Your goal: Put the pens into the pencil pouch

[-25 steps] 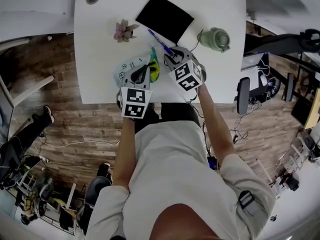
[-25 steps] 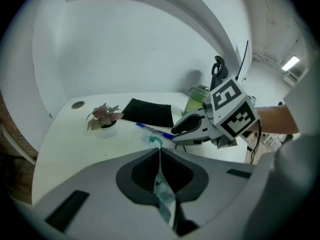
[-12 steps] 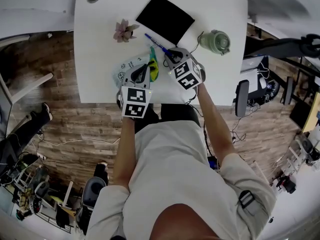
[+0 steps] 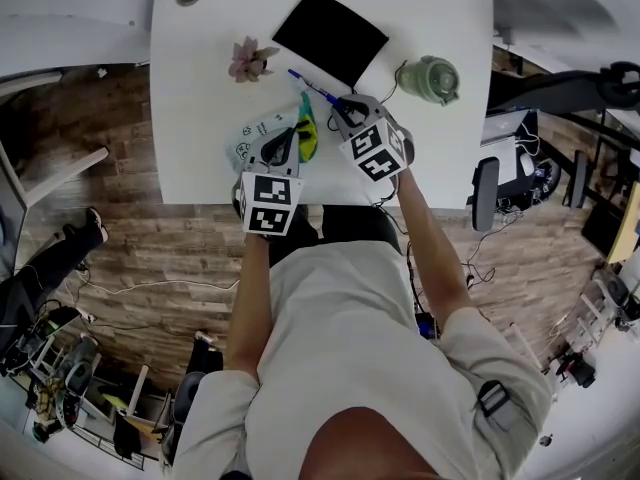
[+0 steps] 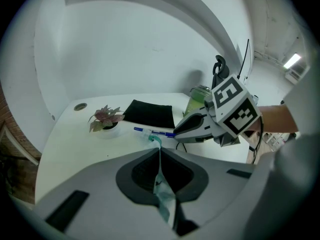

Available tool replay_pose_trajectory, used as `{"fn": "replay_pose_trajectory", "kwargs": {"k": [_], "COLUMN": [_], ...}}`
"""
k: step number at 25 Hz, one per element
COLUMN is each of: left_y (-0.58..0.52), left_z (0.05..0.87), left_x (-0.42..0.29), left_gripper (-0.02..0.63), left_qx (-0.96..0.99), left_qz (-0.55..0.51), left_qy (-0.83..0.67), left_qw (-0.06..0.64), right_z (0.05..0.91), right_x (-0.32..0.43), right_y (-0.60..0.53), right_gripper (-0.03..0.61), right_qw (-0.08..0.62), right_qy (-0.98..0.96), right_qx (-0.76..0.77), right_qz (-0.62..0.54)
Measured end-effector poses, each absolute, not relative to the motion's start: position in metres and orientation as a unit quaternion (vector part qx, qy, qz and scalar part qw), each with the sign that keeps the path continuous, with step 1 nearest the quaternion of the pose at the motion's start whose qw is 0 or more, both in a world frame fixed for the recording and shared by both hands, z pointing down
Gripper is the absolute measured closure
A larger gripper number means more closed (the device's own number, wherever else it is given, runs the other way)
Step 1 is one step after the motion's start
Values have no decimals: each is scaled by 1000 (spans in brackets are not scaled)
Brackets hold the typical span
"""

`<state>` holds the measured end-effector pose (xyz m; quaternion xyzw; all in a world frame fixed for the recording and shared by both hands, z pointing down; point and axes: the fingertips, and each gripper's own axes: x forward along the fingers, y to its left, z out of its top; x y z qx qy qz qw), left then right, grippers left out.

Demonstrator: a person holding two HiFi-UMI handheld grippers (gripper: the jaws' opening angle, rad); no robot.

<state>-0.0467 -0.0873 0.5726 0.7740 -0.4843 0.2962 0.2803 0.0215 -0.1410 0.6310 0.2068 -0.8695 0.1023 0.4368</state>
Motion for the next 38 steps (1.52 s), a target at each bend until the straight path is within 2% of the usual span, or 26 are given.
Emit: {"fn": "replay_pose_trajectory", "kwargs": {"k": [24, 38], "left_y": [-54, -48], "left_z": [563, 563], "left_x": [-60, -75], "left_gripper": [611, 611], "left_qx": [791, 798], "left_qz": [303, 309], "left_qy": [-468, -461], "left_qw": [252, 234], "right_z": [571, 563], "right_x": [60, 53], "right_y": [-49, -4], "right_gripper": [520, 521], "right_qw": [414, 415], "right_qy": [-882, -886], "right_qx": [213, 196], "right_qz": [74, 72]}}
